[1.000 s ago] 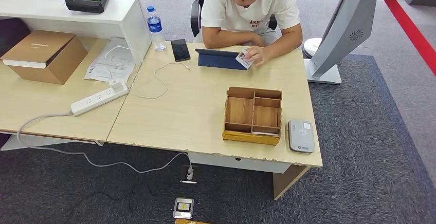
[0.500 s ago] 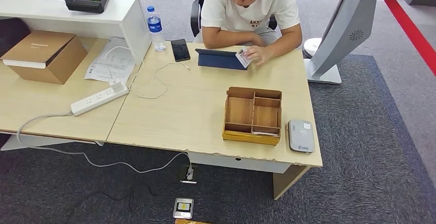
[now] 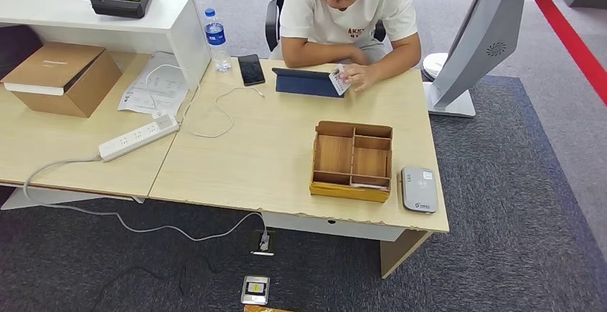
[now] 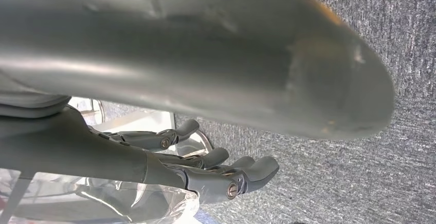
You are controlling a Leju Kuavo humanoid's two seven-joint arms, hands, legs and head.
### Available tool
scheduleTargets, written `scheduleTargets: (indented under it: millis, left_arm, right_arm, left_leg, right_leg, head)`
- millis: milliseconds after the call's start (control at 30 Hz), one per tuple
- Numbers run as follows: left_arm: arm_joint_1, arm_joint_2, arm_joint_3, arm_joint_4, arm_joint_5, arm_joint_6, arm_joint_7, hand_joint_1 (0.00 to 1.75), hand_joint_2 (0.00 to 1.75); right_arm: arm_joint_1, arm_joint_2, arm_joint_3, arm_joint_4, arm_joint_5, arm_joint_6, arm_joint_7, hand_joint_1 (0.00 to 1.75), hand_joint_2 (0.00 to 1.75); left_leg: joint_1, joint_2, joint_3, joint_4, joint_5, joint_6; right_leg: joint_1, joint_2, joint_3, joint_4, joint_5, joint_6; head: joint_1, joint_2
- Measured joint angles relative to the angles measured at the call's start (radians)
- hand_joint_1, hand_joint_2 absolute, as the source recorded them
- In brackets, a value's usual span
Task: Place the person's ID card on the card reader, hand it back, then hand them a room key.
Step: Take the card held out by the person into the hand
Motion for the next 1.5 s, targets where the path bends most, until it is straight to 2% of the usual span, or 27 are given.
scheduleTargets:
  millis: [1500]
  left_arm:
    - [0.0,-0.003,0.0,0.0,0.001,0.006,0.008,0.0,0.0]
  right_arm:
    - [0.0,-0.001,0.0,0.0,0.027,0.003,-0.024,0.0,0.0]
  left_leg:
    - [0.0,0.0,0.0,0.0,0.0,0.0]
  right_leg:
    - [0.0,0.0,0.0,0.0,0.0,0.0]
  head:
    - [0.0,0.0]
